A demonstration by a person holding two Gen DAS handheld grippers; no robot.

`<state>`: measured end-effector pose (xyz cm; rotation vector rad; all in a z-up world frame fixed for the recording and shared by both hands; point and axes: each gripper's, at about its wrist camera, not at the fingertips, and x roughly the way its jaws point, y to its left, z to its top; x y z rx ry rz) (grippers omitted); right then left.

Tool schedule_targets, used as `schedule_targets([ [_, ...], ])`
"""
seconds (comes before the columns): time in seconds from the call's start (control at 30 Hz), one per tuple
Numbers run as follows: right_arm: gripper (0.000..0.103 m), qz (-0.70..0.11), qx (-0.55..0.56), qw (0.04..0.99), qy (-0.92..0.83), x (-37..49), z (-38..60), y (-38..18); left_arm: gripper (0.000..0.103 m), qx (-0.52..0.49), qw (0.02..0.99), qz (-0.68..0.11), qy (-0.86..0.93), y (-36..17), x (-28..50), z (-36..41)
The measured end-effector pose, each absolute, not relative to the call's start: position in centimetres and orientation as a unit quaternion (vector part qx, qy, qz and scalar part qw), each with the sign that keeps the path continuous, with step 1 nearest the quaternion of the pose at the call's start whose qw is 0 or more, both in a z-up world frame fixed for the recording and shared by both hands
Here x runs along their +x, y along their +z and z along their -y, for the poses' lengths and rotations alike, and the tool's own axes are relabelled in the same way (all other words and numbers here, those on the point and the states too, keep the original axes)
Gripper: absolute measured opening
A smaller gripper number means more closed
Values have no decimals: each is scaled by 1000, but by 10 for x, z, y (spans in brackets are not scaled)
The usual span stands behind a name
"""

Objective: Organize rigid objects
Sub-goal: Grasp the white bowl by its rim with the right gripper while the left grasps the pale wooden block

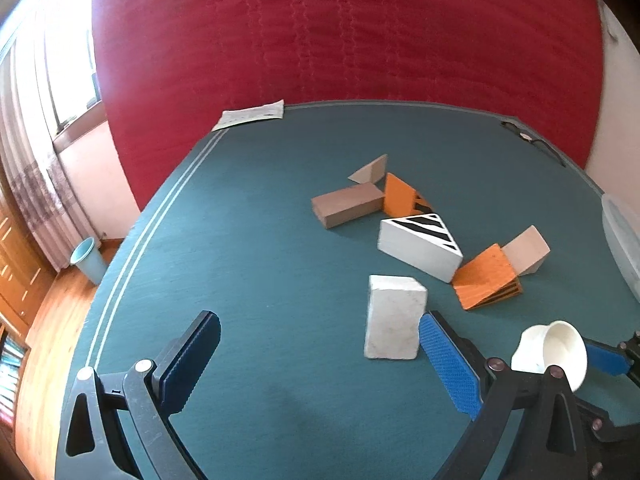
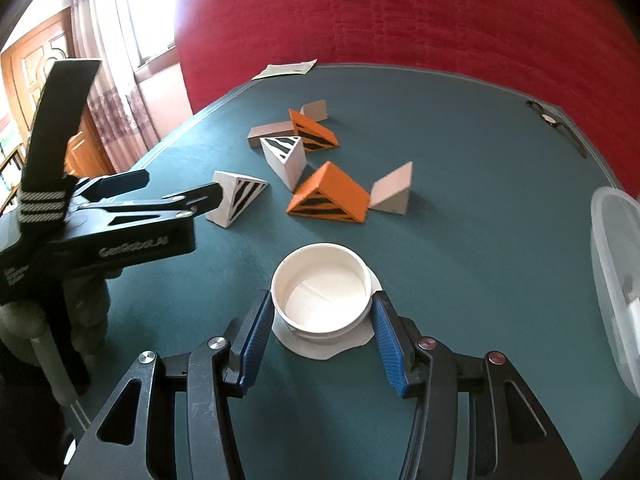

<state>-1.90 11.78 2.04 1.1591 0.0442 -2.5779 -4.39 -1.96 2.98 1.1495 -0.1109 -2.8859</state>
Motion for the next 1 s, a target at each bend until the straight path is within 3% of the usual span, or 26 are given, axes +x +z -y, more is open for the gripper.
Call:
schedule_targets([
  [0.1,51,-13,404,155,-901,-17,-123,20,99,377,13,38,-925,27,-50,15],
  [0.33,51,-4,401,151,-903,-15,-129,19,81,391,0,34,-920,23,-58,8],
  [0.77,51,-6,391,144,-909,-13,-128,16,33,399,-32,35,-916,18,-61,-5],
  [1.0,51,3,389,141,-910,-11,-131,18,31,397,-28,32,-917,18,-59,-5],
])
